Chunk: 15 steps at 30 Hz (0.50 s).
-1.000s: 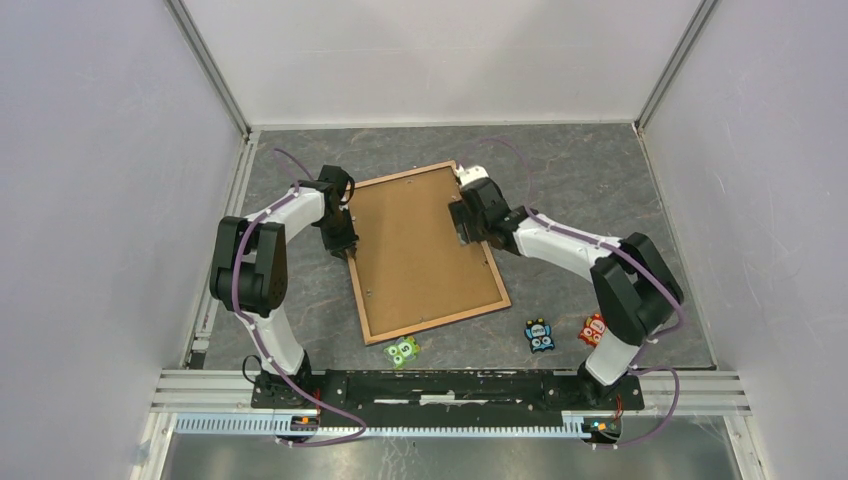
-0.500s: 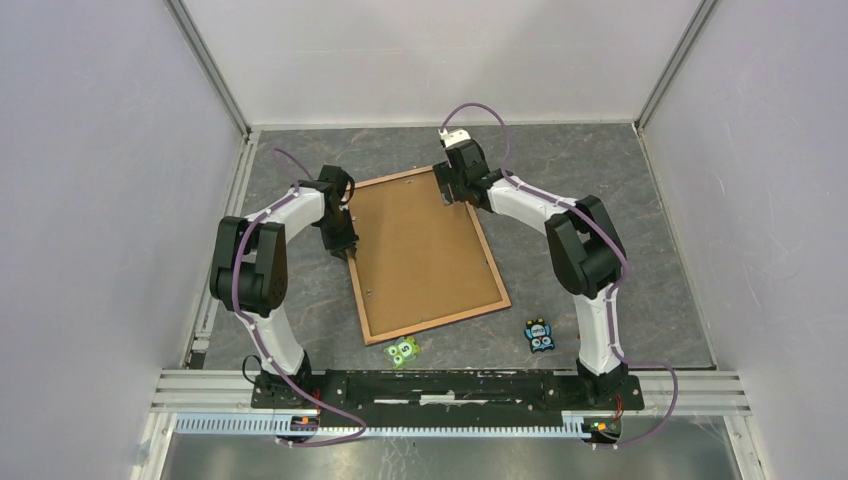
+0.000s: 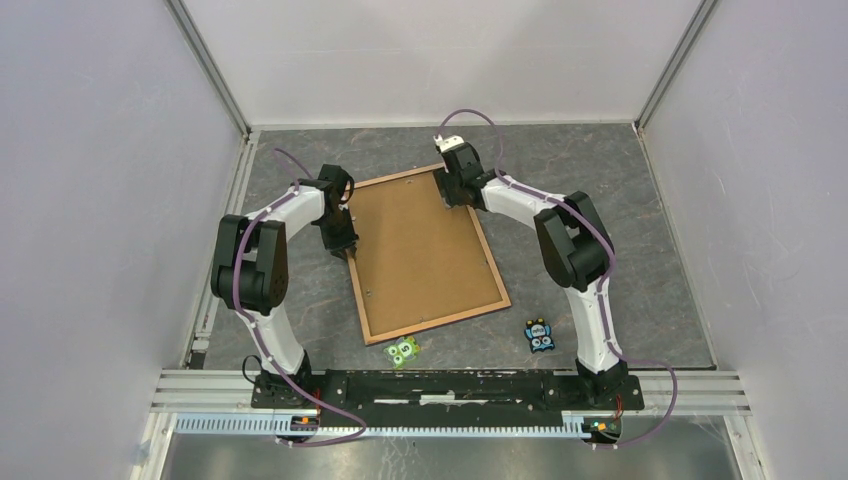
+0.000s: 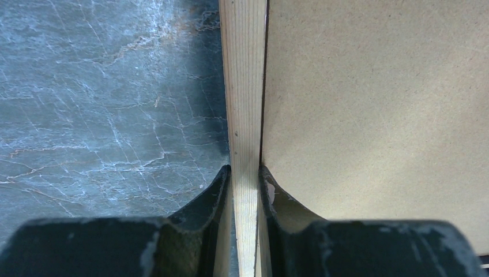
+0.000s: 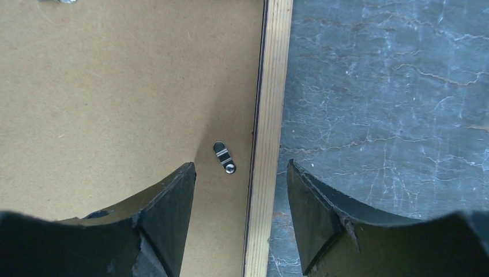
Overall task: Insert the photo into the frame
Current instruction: Install the photo frame at the center of the board.
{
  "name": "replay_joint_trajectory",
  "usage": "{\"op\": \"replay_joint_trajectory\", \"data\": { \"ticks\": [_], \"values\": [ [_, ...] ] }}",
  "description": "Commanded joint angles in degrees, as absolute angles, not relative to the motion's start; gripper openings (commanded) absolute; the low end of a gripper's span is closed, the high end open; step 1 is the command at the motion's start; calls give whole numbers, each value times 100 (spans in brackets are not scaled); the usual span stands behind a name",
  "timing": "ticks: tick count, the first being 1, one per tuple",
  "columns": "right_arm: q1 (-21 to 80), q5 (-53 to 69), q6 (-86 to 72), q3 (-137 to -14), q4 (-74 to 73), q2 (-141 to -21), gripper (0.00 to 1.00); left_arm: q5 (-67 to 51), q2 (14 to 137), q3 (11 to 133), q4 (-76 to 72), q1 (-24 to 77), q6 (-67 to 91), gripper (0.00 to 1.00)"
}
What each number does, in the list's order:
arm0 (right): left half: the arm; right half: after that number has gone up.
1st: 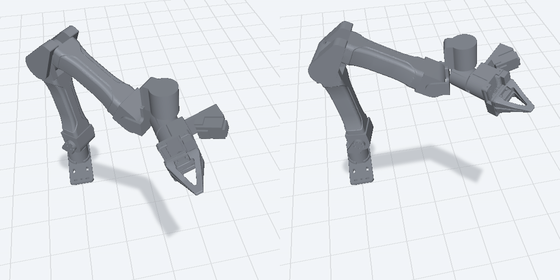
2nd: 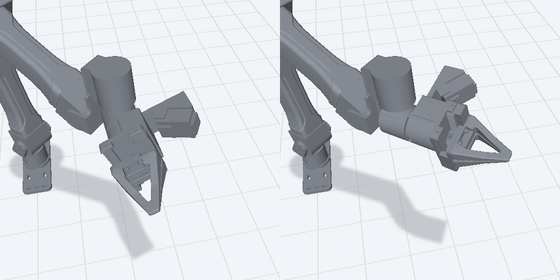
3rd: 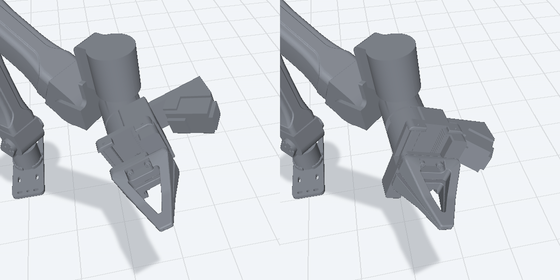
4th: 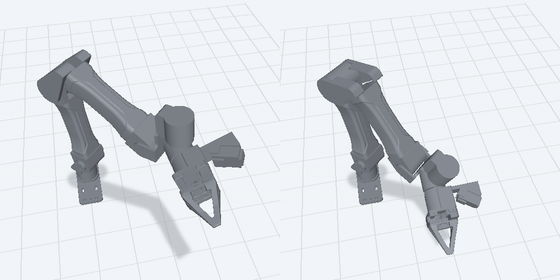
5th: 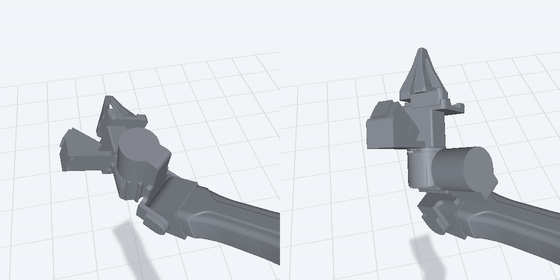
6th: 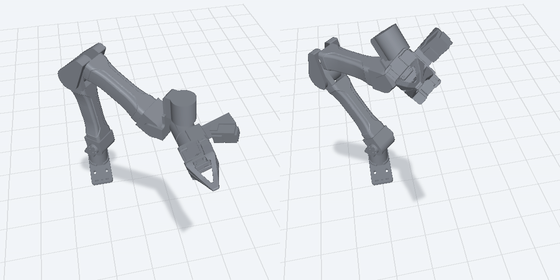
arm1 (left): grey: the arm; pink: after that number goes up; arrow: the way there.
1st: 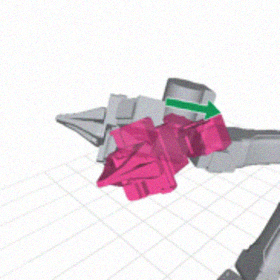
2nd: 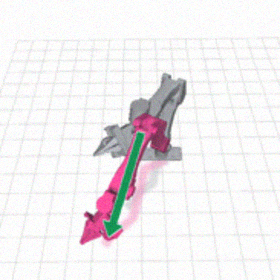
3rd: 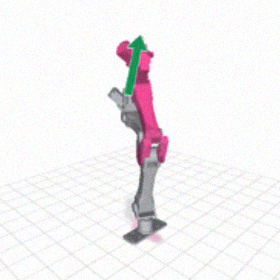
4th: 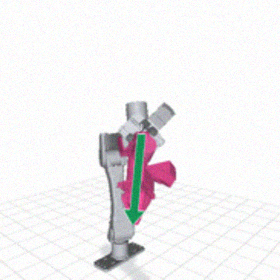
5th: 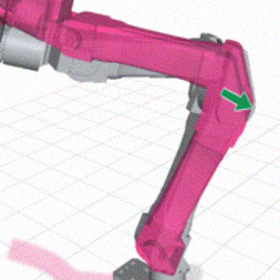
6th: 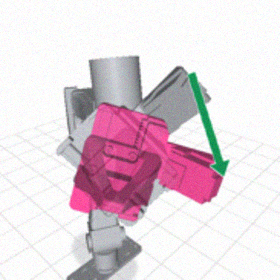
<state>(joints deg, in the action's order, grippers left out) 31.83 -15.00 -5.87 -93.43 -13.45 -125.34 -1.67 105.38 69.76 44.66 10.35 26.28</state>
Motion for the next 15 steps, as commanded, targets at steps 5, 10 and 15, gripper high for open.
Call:
{"op": "replay_joint_trajectory", "data": {
  "ticks": [5,10,15],
  "values": [
    [3046,-1360,-643,-9544,-1280,-12706,63,-266,10706,7102,4095,1037,2565,2],
    [3026,-1242,-652,-9647,-1289,-12838,57,-314,10702,7102,4091,1037,2571,2],
    [3021,-1249,-677,-9677,-1308,-12884,50,-331,10703,7109,4095,1037,2583,2]
  ]
}}
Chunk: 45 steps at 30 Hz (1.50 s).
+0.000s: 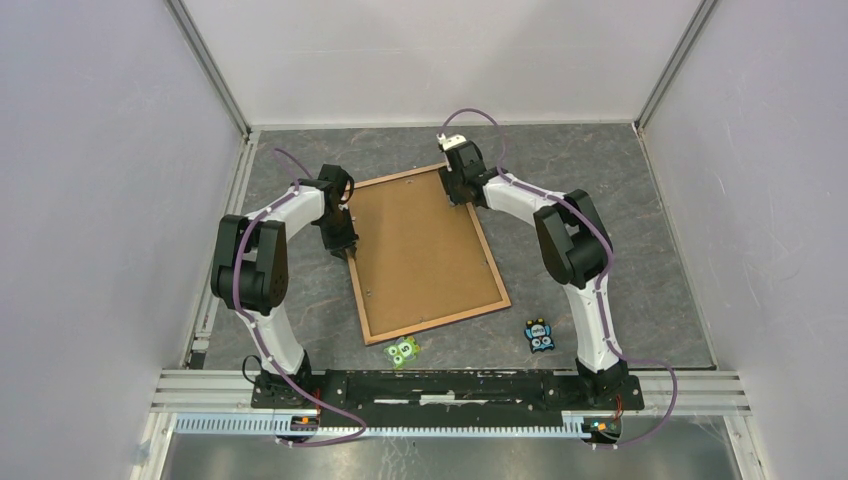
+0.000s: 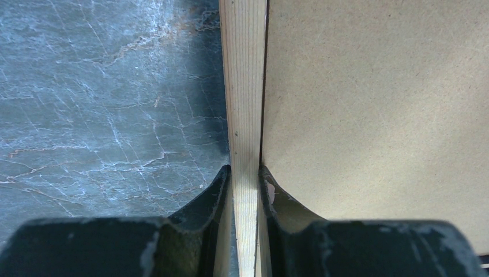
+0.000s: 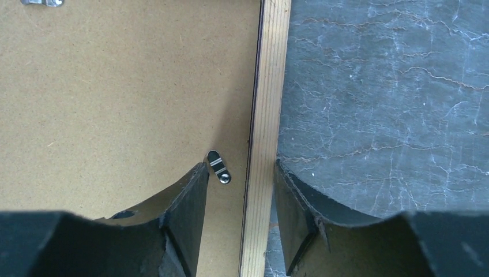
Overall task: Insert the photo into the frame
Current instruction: Install the photo frame at the center of the board, then adjust the photo frame at the center of the board.
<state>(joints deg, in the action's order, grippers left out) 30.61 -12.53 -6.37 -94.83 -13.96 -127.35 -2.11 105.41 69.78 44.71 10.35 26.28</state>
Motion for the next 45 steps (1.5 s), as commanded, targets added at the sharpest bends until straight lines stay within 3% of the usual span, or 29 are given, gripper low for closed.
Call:
{"op": "replay_joint_trajectory", "data": {
  "ticks": [1,8,16,23,24,25,28,31,36,45],
  "values": [
    [3021,-1256,-672,-9678,-1291,-12893,49,-342,10705,7111,4095,1037,2591,2],
    [3005,-1293,-693,-9879,-1347,-13055,39,-369,10722,7113,4094,1038,2593,2],
    [3097,-1432,-1176,-9932,-1820,-12975,0,-373,10740,7128,4093,1037,2616,2],
    [3114,-1019,-1235,-10028,-1980,-12892,0,-309,10706,7120,4088,1037,2645,2],
    [3090,-943,-1234,-10054,-2032,-12836,1,-271,10690,7119,4092,1046,2637,2],
    [3059,-838,-1216,-10056,-2075,-12739,9,-229,10658,7120,4082,1046,2636,2],
    [2993,-619,-1072,-9800,-2071,-12293,50,-180,10557,7102,3999,1046,2637,2],
    [2929,-275,-870,-9166,-1916,-11672,69,-199,10613,7134,4005,1037,2628,6],
    [2879,-12,-738,-7421,-1474,-10566,74,-165,10664,7216,4066,917,2603,33],
    [2889,157,-1037,-5415,-877,-9556,68,-371,9715,6180,3972,933,3037,57]
  ]
}}
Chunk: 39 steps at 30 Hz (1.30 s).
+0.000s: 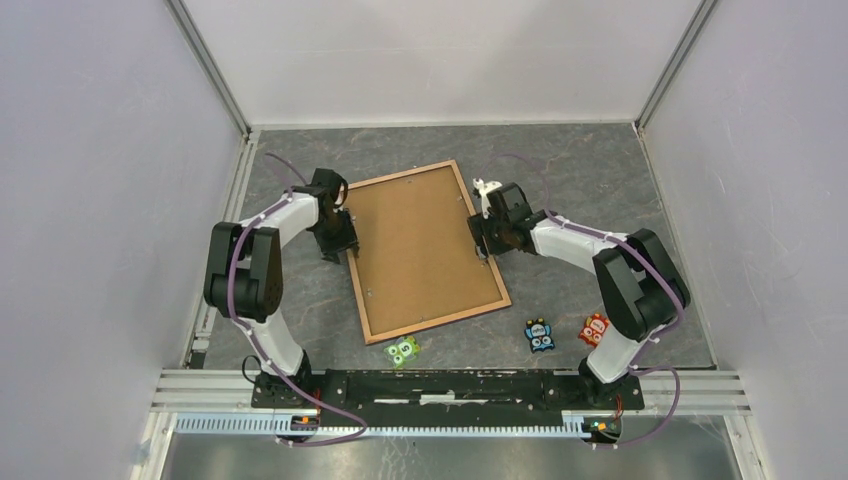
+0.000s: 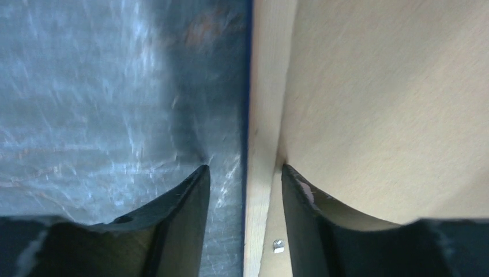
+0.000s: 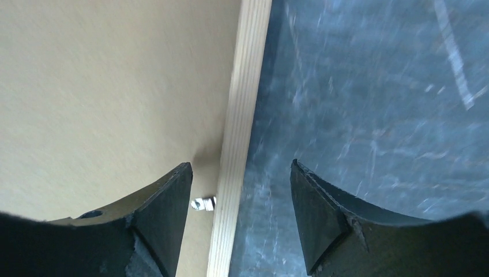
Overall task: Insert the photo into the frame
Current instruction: Adjust the photo frame at the center of the board.
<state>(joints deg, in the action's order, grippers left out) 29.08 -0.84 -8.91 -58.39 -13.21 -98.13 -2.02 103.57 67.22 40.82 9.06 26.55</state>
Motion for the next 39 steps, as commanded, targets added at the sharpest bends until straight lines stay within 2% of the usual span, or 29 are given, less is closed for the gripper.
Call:
{"op": "replay_joint_trajectory", "data": {
  "ticks": [1,5,9,15,18,23,32,36,39],
  "values": [
    [2900,158,-1080,-5320,-846,-9531,68,-386,9509,5974,3953,951,3155,59],
    [2994,45,-1133,-5089,-848,-9385,66,-393,8594,5149,3838,1112,3604,60],
    [3048,-223,-1206,-4949,-812,-9285,64,-279,8057,4557,3700,1462,4000,57],
    [3111,-654,-1636,-5071,-848,-9518,48,-62,8068,4306,3690,1713,4301,43],
    [3110,-934,-2164,-4968,-722,-9629,33,209,7958,4170,3702,1926,4479,46],
    [3107,-1379,-2894,-4938,-784,-9736,0,261,7788,4032,3700,2256,4684,51],
    [3099,-1697,-4983,-4899,-1069,-9685,0,527,7673,4713,4021,2325,4429,59],
    [3099,-1581,-5850,-4533,-665,-9538,0,427,7573,4908,4121,2321,4385,66],
    [3147,-1311,-6298,-4540,-509,-9676,0,281,7519,4910,4127,2319,4489,67]
  ]
}}
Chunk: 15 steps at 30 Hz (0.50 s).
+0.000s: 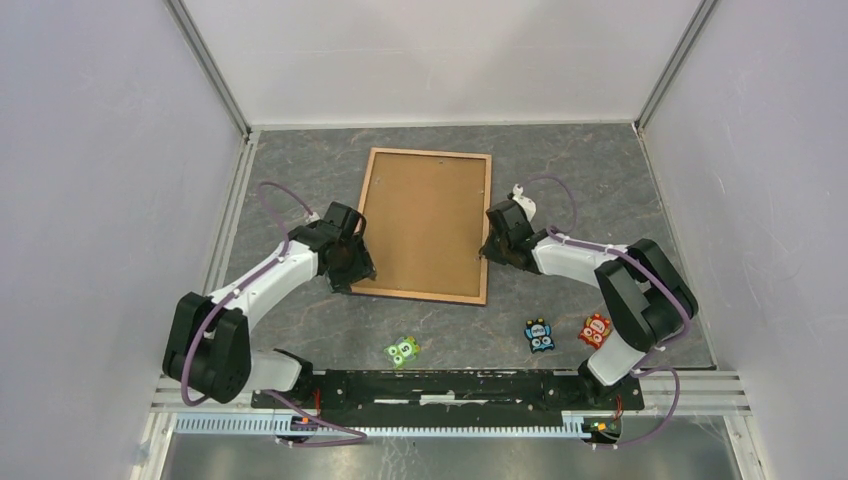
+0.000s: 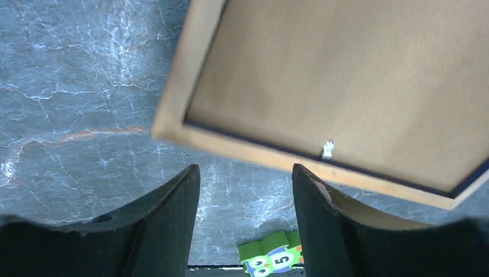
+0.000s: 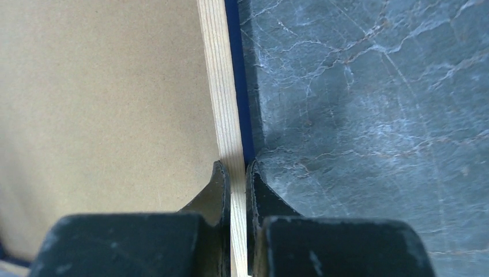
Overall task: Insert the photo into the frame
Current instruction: Adjust the photo frame at the center of the board.
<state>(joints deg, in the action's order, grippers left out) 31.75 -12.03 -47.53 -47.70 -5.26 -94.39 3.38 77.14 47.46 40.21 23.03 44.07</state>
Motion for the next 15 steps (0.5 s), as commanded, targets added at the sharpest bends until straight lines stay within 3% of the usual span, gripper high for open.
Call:
{"op": "replay_joint_trajectory", "data": {
  "ticks": [1,8,12,15],
  "values": [
    [3189,-1246,-6408,-4571,-490,-9736,0,232,7495,4885,4110,2320,4574,71],
    [4015,-1542,-7736,-4078,33,-9486,0,-541,7625,4394,3232,2263,5645,72],
    [4582,-1906,-7900,-4115,253,-9417,27,-1075,7999,4195,2458,2265,6477,69],
    [4650,-1970,-7499,-4224,130,-9377,42,-1083,8180,4169,2316,2264,6714,67]
  ]
}}
